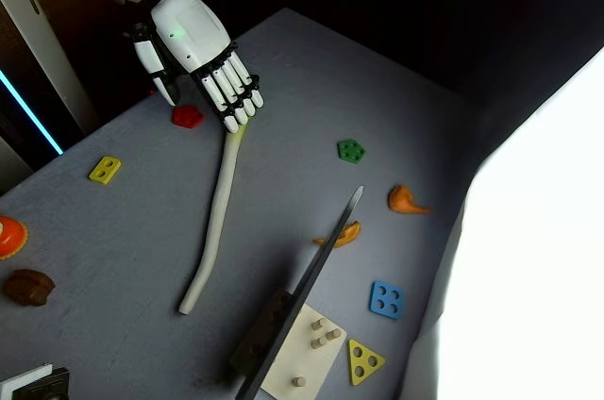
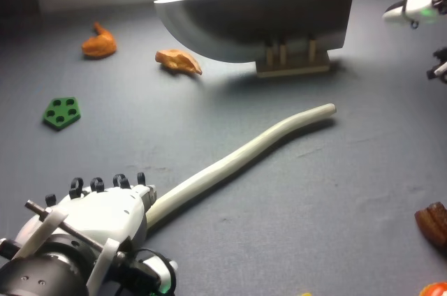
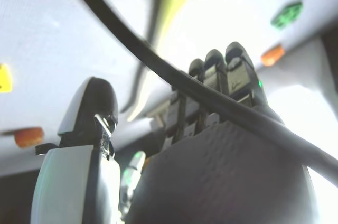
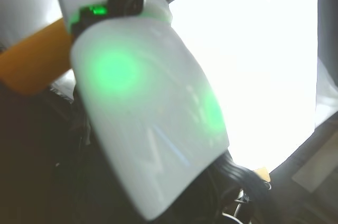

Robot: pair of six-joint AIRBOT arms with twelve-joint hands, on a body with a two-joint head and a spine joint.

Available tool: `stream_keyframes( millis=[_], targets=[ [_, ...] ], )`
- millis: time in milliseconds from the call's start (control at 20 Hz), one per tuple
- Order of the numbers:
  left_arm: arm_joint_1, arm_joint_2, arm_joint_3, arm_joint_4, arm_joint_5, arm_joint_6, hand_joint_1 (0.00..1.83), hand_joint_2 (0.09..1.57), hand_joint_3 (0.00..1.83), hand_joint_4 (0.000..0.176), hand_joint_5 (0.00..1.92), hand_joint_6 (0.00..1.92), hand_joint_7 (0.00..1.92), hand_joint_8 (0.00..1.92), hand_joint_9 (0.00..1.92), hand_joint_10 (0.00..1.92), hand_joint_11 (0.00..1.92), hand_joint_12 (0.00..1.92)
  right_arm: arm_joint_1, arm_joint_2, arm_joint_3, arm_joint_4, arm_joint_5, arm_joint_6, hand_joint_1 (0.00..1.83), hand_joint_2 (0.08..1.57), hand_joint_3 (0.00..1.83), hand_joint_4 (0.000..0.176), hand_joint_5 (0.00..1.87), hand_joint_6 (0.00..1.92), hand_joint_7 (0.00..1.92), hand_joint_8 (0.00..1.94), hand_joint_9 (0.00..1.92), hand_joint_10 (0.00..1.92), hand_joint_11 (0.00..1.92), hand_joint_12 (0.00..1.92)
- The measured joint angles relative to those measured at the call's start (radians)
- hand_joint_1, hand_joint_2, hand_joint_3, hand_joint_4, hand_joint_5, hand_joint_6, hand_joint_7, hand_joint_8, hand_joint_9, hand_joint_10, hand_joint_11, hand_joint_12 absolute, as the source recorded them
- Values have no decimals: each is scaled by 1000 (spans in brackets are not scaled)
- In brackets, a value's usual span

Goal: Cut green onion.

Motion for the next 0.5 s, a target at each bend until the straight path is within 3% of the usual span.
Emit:
stream_keyframes(
  millis=[100, 250, 500],
  targets=[
    [28, -5, 0, 31, 10, -23, 771, 1309, 0, 11, 178, 10, 112, 1, 101, 6, 18, 19, -2, -40, 60, -8, 14, 5, 1071, 977, 0, 0, 0, 0, 0, 0, 0, 0, 0, 0],
    [56, -18, 0, 44, 11, -41, 736, 1326, 0, 4, 154, 4, 103, 1, 89, 0, 23, 33, -2, -64, 110, -83, 23, 87, 1041, 996, 4, 0, 0, 0, 0, 0, 0, 0, 0, 0],
    [78, -47, 33, 75, 15, -60, 724, 1336, 1, 6, 147, 1, 79, 3, 67, 0, 0, 69, -14, -89, 129, -98, 50, 93, 1058, 997, 2, 0, 0, 0, 0, 0, 0, 0, 0, 0]
  ],
)
